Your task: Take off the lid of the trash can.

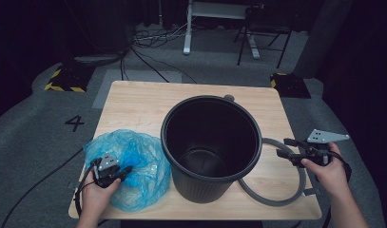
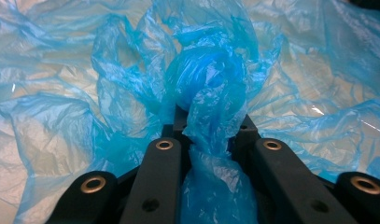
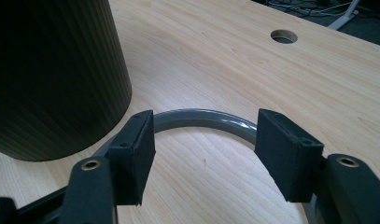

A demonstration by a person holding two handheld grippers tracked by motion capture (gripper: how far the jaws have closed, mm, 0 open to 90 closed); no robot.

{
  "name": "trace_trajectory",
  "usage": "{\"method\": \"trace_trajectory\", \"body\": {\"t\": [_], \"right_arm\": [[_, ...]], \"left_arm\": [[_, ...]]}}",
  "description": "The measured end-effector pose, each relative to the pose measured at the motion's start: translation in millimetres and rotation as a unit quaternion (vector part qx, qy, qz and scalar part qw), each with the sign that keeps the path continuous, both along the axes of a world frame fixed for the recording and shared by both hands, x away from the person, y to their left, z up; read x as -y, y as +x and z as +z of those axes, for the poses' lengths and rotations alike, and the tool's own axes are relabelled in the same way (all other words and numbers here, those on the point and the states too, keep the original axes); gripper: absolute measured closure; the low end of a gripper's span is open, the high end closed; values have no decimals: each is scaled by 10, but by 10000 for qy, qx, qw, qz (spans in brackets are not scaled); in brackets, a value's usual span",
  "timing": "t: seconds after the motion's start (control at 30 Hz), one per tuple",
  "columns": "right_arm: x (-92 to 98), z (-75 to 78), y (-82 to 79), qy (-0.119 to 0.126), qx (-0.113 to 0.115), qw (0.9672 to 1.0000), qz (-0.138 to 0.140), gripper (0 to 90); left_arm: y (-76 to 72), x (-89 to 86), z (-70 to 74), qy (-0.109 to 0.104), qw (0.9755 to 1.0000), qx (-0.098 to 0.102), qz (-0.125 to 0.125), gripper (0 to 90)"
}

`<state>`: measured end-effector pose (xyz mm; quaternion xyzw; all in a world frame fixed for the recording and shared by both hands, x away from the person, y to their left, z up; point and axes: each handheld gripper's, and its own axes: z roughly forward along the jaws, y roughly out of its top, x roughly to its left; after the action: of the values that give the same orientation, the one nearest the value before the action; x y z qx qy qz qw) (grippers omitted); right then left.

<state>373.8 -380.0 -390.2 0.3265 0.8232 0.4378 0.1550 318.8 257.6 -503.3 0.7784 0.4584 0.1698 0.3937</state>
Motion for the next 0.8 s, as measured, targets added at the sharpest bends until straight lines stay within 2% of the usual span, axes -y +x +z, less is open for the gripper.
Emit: {"method": "trace_trajectory", "body": {"t": [0.03, 0.1, 0.23, 0.43, 0.8], "right_arm": [[-3, -3, -7, 15, -1, 10000, 7, 386], [-10, -6, -22, 14, 7, 10000, 13, 386], [-33, -16, -44, 15, 12, 10000, 34, 386], [-79, -35, -53, 16, 4, 10000, 66, 385], [-151, 1, -65, 26, 40, 9999, 152, 384]], "left_arm": [[4, -11, 5, -22, 10000, 23, -33, 784], [4, -38, 37, 84, 9999, 94, -118, 785], [10, -91, 119, 64, 9990, 257, -347, 787], [26, -159, 202, -171, 9986, 368, -345, 791], [31, -215, 408, -383, 9973, 472, -416, 794]]}}
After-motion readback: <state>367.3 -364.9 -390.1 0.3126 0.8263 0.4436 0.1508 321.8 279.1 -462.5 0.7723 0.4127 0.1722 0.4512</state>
